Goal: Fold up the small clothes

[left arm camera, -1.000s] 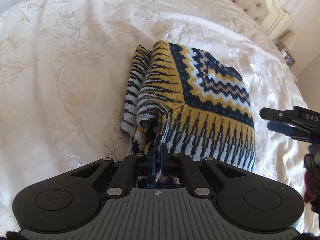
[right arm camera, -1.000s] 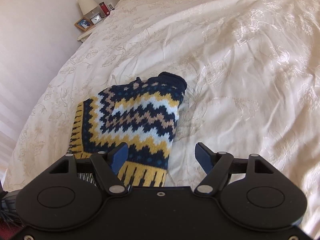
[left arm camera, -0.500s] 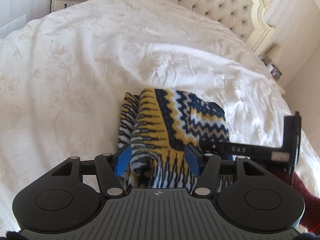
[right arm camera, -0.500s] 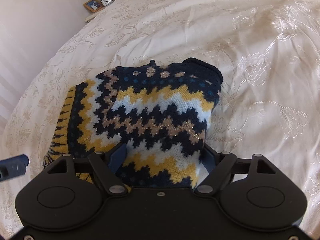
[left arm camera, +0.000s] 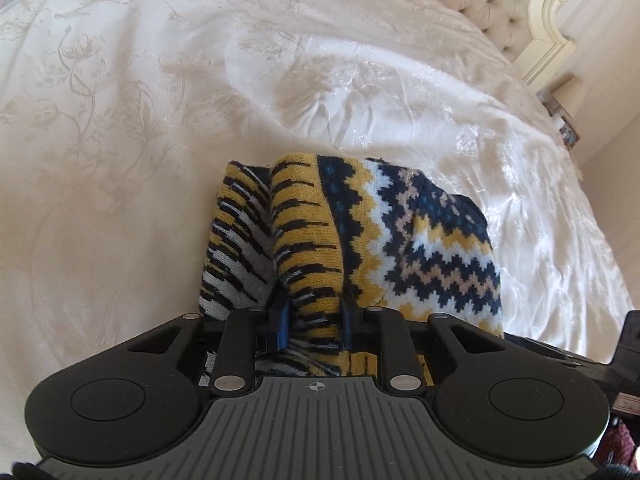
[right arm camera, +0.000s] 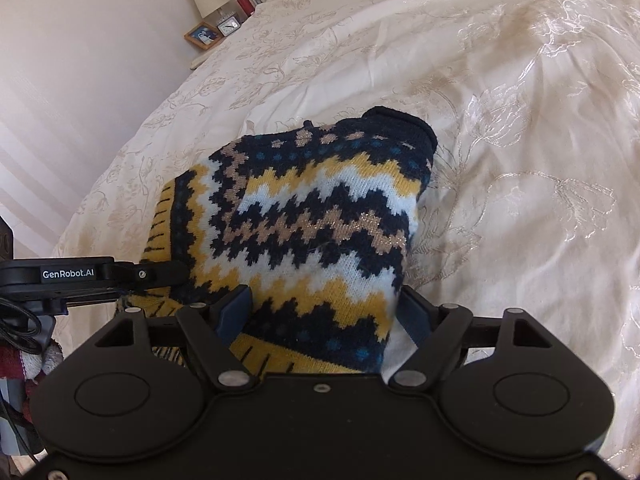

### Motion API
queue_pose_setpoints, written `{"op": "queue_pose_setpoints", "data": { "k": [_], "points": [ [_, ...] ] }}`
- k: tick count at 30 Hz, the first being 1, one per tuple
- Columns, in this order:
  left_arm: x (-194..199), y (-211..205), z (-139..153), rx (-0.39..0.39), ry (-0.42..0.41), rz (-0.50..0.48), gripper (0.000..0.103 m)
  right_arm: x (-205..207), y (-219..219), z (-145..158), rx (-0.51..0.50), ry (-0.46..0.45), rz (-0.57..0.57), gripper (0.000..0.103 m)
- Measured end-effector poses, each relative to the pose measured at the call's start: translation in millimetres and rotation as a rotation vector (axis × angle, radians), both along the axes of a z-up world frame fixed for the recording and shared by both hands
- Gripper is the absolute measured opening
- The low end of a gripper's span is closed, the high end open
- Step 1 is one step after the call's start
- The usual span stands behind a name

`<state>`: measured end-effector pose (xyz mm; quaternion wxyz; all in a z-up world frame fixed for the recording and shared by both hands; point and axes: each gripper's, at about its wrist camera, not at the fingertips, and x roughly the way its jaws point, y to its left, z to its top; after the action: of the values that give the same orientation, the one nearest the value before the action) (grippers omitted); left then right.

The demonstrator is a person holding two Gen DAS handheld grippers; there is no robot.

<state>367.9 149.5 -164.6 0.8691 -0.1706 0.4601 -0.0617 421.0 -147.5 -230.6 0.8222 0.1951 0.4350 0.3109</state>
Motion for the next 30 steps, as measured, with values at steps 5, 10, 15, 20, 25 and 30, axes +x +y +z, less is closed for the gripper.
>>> {"op": "queue_pose_setpoints", "data": {
  "k": [5,10,15,20,25,30],
  "points": [
    [-20.4,6.0,8.5,0.099,-0.083,0.024,0.013,-4.0,-2.9,11.8,0.019,-0.045,0.021,0.081],
    [-22.9,9.4,-3.1,0.097,-0.098,0.059,0.013,5.7,-10.4,5.4,0.057,-0.018,-0.003,0.081],
    [-21.1,10.5,-18.0,0.094,-0.113,0.037,0.018,20.6,-7.3,-21.8,0.043,0.045,0.016,0.086],
    [-23.0,29.1,-29.5,-0.001,-0.13,0.044,0.024,18.0,-6.9,-33.2,0.084,-0.017,0.054,0.093],
    [-25.2,23.4,-33.6,0.021,-0.171,0.053,0.027,15.3,-6.1,-35.9,0.116,-0.083,0.069,0.095],
    [-27.8,26.7,-34.2,-0.021,-0.187,0.084,0.03,12.5,-6.7,-38.7,0.141,-0.122,0.079,0.098]
  ]
}}
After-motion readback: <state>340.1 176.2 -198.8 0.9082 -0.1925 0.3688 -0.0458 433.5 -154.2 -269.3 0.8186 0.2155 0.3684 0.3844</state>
